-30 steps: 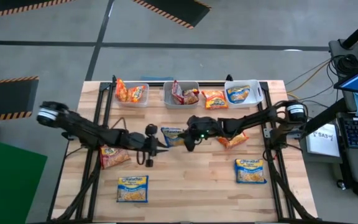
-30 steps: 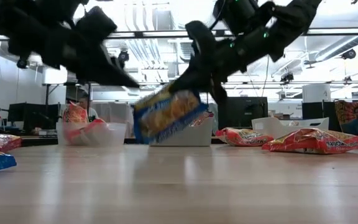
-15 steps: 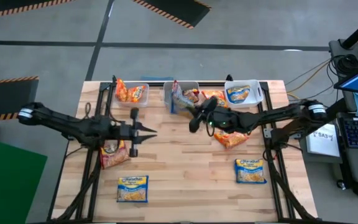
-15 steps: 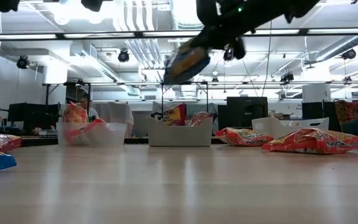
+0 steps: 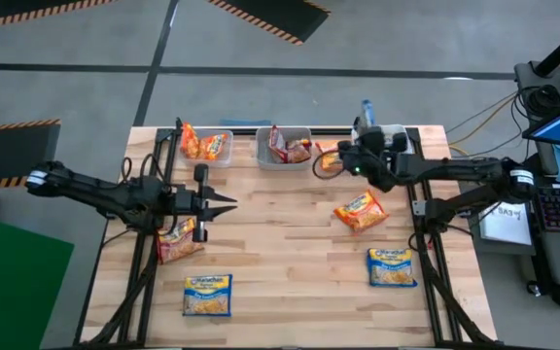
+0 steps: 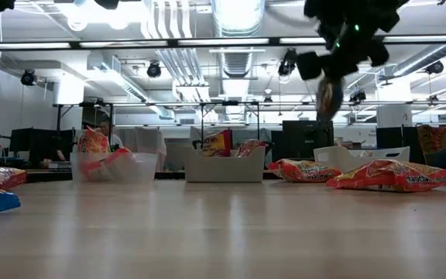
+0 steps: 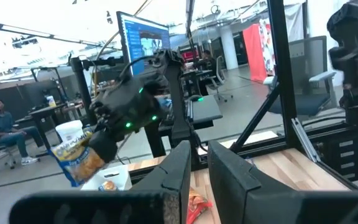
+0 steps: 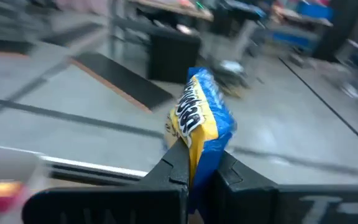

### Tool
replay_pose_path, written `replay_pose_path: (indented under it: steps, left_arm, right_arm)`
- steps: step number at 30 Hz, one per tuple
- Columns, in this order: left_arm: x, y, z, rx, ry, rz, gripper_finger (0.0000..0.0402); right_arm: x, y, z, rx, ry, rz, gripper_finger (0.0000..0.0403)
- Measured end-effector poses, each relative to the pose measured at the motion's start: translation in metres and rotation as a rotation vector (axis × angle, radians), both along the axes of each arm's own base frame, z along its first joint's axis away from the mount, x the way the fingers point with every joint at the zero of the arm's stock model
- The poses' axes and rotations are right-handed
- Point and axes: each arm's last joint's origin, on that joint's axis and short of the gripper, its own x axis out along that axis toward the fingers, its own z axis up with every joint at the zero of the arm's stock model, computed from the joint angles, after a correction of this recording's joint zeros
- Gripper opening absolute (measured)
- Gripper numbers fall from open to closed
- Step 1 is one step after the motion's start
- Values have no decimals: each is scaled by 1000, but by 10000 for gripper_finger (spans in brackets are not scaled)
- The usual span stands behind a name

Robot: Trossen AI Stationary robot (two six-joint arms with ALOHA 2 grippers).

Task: Sort Maruchan noodles
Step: Put the blue noodle pack into the white bin

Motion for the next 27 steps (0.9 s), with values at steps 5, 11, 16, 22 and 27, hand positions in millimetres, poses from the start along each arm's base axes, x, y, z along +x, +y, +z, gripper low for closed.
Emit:
replay_pose_path:
  steps: [5, 11, 16, 22, 27]
  left_arm:
    - [0, 0, 0, -1, 3, 0, 39]
    - [0, 0, -1, 1, 13, 0, 39]
    - [0, 0, -2, 1, 13, 1, 39]
    - [0, 0, -2, 2, 16, 1, 39]
    - [0, 0, -2, 2, 19, 1, 39]
  right_arm:
    - [-16, -22, -21, 59, 44, -120, 9]
    - [-20, -40, -35, 108, 72, -170, 9]
    - [-16, -47, -43, 112, 78, -186, 9]
    - [-5, -51, -54, 112, 76, -183, 9]
    - [5, -56, -69, 133, 86, -173, 9]
